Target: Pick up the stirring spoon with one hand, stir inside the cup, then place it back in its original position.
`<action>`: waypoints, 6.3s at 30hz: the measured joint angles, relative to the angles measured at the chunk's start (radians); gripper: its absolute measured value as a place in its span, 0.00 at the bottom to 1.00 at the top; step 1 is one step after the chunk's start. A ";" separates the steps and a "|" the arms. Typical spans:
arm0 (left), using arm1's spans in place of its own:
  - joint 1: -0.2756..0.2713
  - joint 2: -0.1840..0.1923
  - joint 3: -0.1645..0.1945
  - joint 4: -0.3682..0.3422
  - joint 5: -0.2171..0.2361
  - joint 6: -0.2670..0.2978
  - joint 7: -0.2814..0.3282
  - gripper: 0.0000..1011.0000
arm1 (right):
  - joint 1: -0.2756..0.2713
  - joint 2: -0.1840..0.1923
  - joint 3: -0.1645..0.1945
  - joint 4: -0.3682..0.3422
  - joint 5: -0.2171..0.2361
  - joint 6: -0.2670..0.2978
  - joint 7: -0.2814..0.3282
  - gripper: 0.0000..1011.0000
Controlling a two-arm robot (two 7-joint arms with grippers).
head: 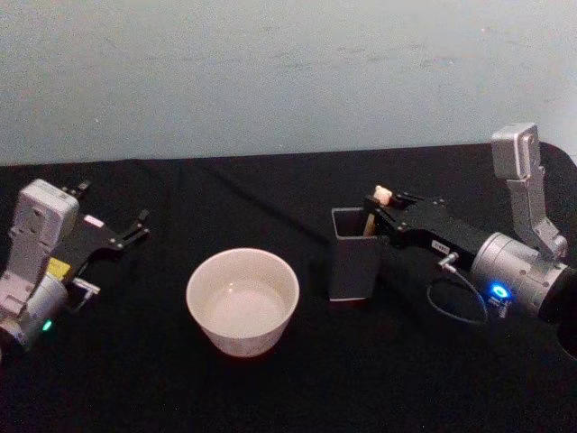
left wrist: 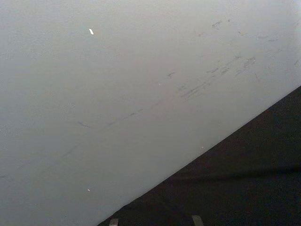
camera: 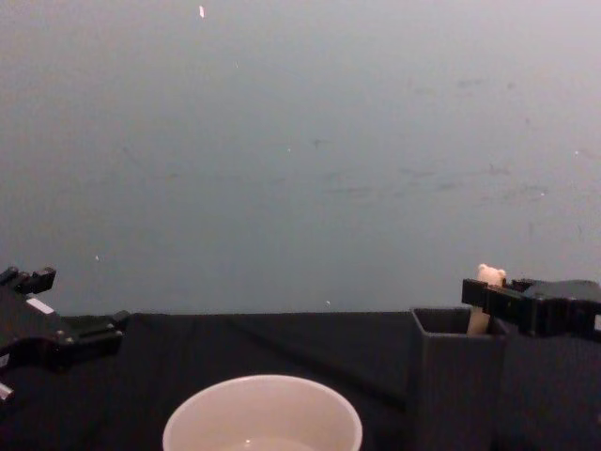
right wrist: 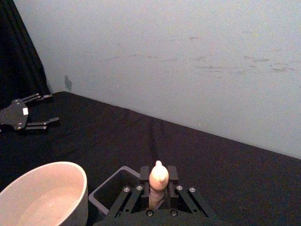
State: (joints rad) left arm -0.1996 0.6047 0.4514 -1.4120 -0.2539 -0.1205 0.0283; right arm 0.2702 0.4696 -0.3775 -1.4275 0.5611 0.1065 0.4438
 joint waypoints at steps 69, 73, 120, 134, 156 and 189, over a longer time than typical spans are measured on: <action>0.000 0.000 0.000 0.000 0.000 0.000 0.000 0.99 | 0.059 0.060 -0.091 -0.198 0.118 -0.030 0.106 0.21; 0.000 0.000 0.000 0.000 0.000 0.000 0.000 0.99 | 0.066 0.054 -0.120 -0.182 0.101 -0.035 0.118 0.21; 0.000 0.000 0.000 0.000 0.000 0.000 0.000 0.99 | 0.194 -0.159 -0.261 0.060 -0.129 -0.050 0.084 0.21; 0.000 0.000 0.000 0.000 0.000 0.000 0.000 0.99 | 0.185 -0.144 -0.204 0.068 -0.154 -0.054 0.078 0.21; 0.000 0.000 0.000 0.000 0.000 0.000 0.000 0.99 | 0.059 -0.006 -0.221 -0.132 -0.061 0.022 0.163 0.21; 0.000 0.000 0.000 0.000 0.000 0.000 0.000 0.99 | 0.128 -0.085 -0.207 -0.026 -0.091 0.031 0.094 0.21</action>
State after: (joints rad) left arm -0.1995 0.6047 0.4514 -1.4120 -0.2539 -0.1206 0.0283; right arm 0.3986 0.3844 -0.5849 -1.4539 0.4697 0.1373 0.5377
